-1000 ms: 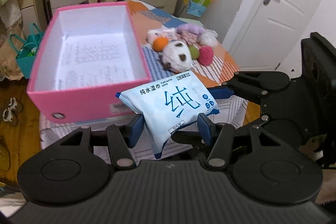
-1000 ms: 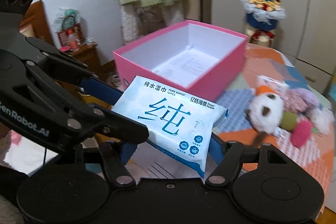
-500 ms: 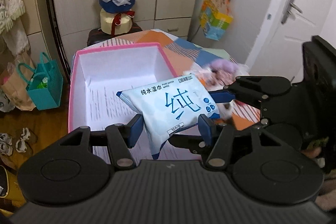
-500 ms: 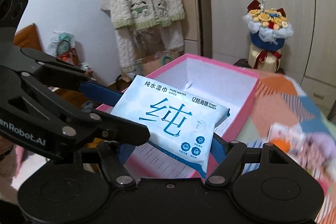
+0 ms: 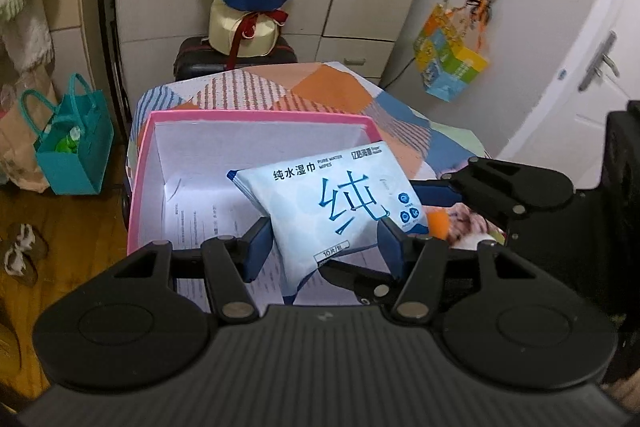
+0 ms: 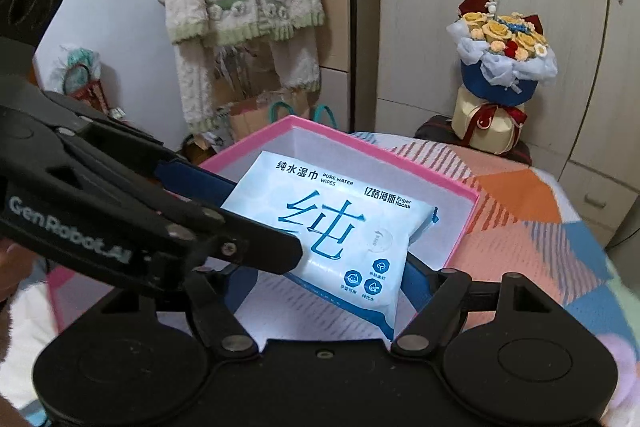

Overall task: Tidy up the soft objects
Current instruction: 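Lower the wet-wipes pack into the box and open the left tool, then move the left tool back to the white-and-brown plush toy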

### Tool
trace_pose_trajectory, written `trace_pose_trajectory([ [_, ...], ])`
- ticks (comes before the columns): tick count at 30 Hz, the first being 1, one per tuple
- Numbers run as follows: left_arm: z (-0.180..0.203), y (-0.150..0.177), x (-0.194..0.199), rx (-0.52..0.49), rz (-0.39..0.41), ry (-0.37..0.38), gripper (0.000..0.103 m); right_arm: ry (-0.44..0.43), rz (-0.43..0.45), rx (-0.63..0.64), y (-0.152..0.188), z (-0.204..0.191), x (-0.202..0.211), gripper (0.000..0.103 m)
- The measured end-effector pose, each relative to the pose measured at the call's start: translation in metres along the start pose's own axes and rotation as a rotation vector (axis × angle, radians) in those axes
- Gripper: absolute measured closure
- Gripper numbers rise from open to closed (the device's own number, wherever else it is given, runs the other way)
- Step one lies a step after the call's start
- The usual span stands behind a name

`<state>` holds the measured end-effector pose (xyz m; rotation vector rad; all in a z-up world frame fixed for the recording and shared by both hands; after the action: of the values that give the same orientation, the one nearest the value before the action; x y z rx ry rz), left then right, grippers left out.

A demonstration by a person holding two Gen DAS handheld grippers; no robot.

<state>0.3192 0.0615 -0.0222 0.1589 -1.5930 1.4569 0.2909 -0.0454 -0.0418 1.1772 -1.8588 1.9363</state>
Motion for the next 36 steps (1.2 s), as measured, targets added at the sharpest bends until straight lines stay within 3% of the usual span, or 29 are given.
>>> trace_pose_trajectory([
  [7,-0.021,0.001,-0.027,0.070,-0.020,-0.013,0.048,0.080,-0.053,0.096,-0.006,-0.002,-0.028,0.023],
  [11,-0.021,0.002,-0.033,0.024,-0.008,-0.122,0.046,0.107,-0.085,0.099,-0.003,0.002,-0.039,0.023],
  [14,-0.019,0.003,-0.029,0.000,0.006,-0.155,0.043,0.110,-0.081,0.097,-0.002,0.004,-0.036,0.023],
  [17,-0.014,0.005,-0.018,-0.025,0.006,-0.149,0.042,0.085,-0.077,0.082,0.000,0.004,-0.025,0.023],
  [22,0.007,0.009,0.017,-0.133,0.066,-0.232,0.040,0.058,-0.067,0.061,0.003,0.002,-0.004,0.023],
  [36,0.054,0.033,0.100,-0.164,0.128,-0.173,0.036,0.050,0.002,0.087,0.022,-0.009,0.082,0.022],
])
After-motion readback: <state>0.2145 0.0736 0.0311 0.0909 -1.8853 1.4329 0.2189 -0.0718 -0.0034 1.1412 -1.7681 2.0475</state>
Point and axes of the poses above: each gripper's, at about its wrist camera, not at the fingertips, and x roughly against the way its jaws point, z to its right, y to its underside, the point moved 6 cm from there along -x, roughly the way its jaws point, and after that the axes turned 9 degrees about -x, right-handed, at the moved point
